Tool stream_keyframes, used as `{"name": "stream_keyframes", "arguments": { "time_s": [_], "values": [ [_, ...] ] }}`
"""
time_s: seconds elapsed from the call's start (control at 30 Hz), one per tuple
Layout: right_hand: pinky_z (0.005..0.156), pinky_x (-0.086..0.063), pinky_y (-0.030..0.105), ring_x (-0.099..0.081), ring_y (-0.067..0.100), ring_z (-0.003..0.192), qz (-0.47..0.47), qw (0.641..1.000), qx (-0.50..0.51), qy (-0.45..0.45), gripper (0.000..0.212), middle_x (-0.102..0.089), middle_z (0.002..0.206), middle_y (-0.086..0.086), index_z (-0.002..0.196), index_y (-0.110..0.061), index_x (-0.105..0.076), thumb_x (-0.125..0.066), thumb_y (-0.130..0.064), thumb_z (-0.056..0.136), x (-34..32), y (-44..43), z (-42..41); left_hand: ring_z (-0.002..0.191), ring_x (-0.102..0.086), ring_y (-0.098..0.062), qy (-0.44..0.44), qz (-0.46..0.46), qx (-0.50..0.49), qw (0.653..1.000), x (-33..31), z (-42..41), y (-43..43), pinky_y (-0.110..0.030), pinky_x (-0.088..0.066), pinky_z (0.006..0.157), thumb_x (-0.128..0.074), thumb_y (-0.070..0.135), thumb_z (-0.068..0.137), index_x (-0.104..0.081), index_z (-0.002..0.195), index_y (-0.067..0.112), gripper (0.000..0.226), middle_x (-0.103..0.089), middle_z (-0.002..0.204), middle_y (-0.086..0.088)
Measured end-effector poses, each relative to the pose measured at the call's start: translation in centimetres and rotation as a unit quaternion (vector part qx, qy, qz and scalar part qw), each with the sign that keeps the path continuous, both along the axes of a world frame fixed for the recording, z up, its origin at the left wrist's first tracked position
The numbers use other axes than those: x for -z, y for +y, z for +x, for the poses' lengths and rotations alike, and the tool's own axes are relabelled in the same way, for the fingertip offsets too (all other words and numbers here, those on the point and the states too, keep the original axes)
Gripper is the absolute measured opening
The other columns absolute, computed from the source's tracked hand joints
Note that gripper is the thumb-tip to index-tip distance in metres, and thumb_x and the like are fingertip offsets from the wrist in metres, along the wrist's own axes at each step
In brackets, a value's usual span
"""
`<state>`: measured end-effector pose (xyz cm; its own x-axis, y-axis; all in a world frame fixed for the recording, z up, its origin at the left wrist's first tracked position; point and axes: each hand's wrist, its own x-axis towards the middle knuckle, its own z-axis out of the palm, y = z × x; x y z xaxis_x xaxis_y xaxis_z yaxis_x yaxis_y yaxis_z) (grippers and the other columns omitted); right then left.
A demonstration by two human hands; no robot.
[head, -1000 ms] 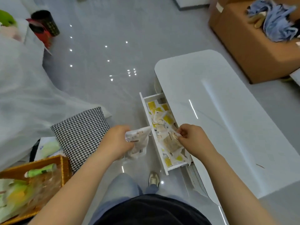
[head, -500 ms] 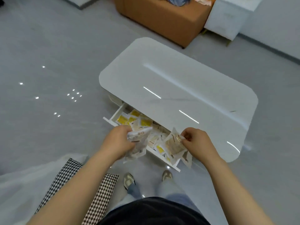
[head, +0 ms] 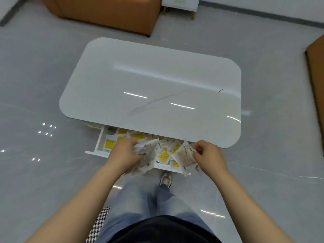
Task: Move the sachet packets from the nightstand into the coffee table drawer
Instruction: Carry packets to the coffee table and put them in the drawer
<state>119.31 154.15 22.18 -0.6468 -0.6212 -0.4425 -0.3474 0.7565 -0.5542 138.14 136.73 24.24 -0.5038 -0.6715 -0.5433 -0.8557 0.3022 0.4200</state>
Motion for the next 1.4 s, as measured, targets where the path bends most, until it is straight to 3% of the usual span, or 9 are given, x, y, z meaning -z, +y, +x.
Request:
{"name": "stream_keyframes", "arguments": {
  "time_s": [0.13, 0.27, 0.37, 0.5, 0.63, 0.8, 0.9, 1.1, 1.4],
  "values": [
    [0.064, -0.044, 0.029, -0.061, 0.021, 0.075, 0.01, 1.0, 0.011, -0.015, 0.01, -0.067, 0.078, 0.003, 0.081, -0.013, -0.064, -0.058, -0.005, 0.081, 1.7, -1.0, -0.6, 0.075, -0.063, -0.025, 0.003, 0.015, 0.015, 1.0, 1.0, -1.2, -1.4, -0.043, -0.053, 0.068, -0.066, 0.016, 0.071, -0.065, 0.082, 0.01, 0.013, -0.067, 0.078, -0.008],
    [0.075, -0.046, 0.026, -0.063, 0.02, 0.093, 0.015, 0.997, 0.037, -0.06, 0.019, -0.068, 0.1, 0.003, 0.103, -0.011, -0.067, -0.06, -0.009, 0.085, 3.0, -3.0, -0.7, 0.075, -0.063, -0.022, -0.016, 0.019, 0.041, 0.999, 2.0, -2.0, -3.0, -0.044, -0.056, 0.069, -0.067, 0.015, 0.073, -0.065, 0.083, 0.012, 0.01, -0.066, 0.079, -0.005],
    [0.081, -0.043, 0.025, -0.058, 0.02, 0.105, 0.043, 0.995, 0.051, -0.067, 0.033, -0.064, 0.114, 0.003, 0.119, -0.011, -0.061, -0.06, -0.012, 0.087, 3.5, -4.2, -0.5, 0.072, -0.061, -0.021, -0.03, 0.025, 0.061, 0.997, 2.8, -2.5, -4.5, -0.036, -0.051, 0.061, -0.066, 0.013, 0.073, -0.06, 0.075, 0.015, 0.007, -0.063, 0.075, -0.003],
    [0.078, -0.042, 0.023, -0.059, 0.018, 0.095, 0.057, 0.994, 0.057, -0.072, 0.032, -0.065, 0.111, 0.005, 0.117, -0.01, -0.062, -0.058, -0.009, 0.086, 3.8, -4.8, 0.0, 0.073, -0.058, -0.019, -0.043, 0.033, 0.081, 0.995, 3.8, -3.2, -6.4, -0.03, -0.047, 0.059, -0.067, 0.014, 0.075, -0.059, 0.078, 0.017, 0.009, -0.06, 0.077, -0.001],
    [0.079, -0.046, 0.025, -0.06, 0.019, 0.096, 0.084, 0.993, 0.059, -0.065, 0.029, -0.066, 0.109, 0.005, 0.115, -0.01, -0.062, -0.059, -0.01, 0.086, 4.0, -4.9, 0.6, 0.081, -0.06, -0.021, -0.054, 0.038, 0.1, 0.993, 5.1, -3.9, -7.7, -0.031, -0.05, 0.068, -0.069, 0.017, 0.077, -0.066, 0.091, 0.014, 0.016, -0.064, 0.089, -0.004],
    [0.082, -0.047, 0.028, -0.06, 0.021, 0.101, 0.129, 0.991, 0.002, -0.021, 0.032, -0.065, 0.113, 0.006, 0.122, -0.012, -0.06, -0.054, -0.013, 0.09, 3.7, -5.7, 1.4, 0.092, -0.06, -0.026, -0.065, 0.057, 0.134, 0.987, 7.0, -4.9, -8.7, -0.027, -0.04, 0.066, -0.065, 0.012, 0.077, -0.062, 0.089, 0.012, 0.012, -0.059, 0.089, -0.004],
    [0.086, -0.049, 0.032, -0.059, 0.023, 0.106, 0.17, 0.985, -0.043, 0.008, 0.035, -0.064, 0.118, 0.004, 0.124, -0.017, -0.058, -0.051, -0.013, 0.09, 3.7, -6.2, 1.9, 0.102, -0.058, -0.027, -0.072, 0.072, 0.16, 0.982, 8.0, -5.9, -8.8, -0.027, -0.041, 0.074, -0.064, 0.013, 0.08, -0.062, 0.102, 0.011, 0.022, -0.06, 0.103, -0.006],
    [0.088, -0.05, 0.034, -0.059, 0.023, 0.107, 0.211, 0.973, -0.091, 0.019, 0.034, -0.063, 0.119, 0.002, 0.122, -0.019, -0.058, -0.05, -0.012, 0.09, 3.7, -7.2, 2.9, 0.106, -0.057, -0.024, -0.087, 0.066, 0.2, 0.974, 10.3, -6.8, -9.8, -0.025, -0.04, 0.076, -0.059, 0.008, 0.083, -0.06, 0.114, 0.012, 0.031, -0.061, 0.115, -0.006],
    [0.083, -0.051, 0.034, -0.06, 0.022, 0.1, 0.208, 0.974, -0.083, 0.031, 0.029, -0.065, 0.111, 0.003, 0.115, -0.016, -0.06, -0.05, -0.01, 0.089, 3.1, -8.5, 3.6, 0.107, -0.057, -0.024, -0.117, 0.052, 0.263, 0.956, 10.7, -5.3, -11.5, -0.03, -0.048, 0.081, -0.071, 0.02, 0.08, -0.054, 0.121, 0.01, 0.046, -0.059, 0.121, -0.007]
  ]
}}
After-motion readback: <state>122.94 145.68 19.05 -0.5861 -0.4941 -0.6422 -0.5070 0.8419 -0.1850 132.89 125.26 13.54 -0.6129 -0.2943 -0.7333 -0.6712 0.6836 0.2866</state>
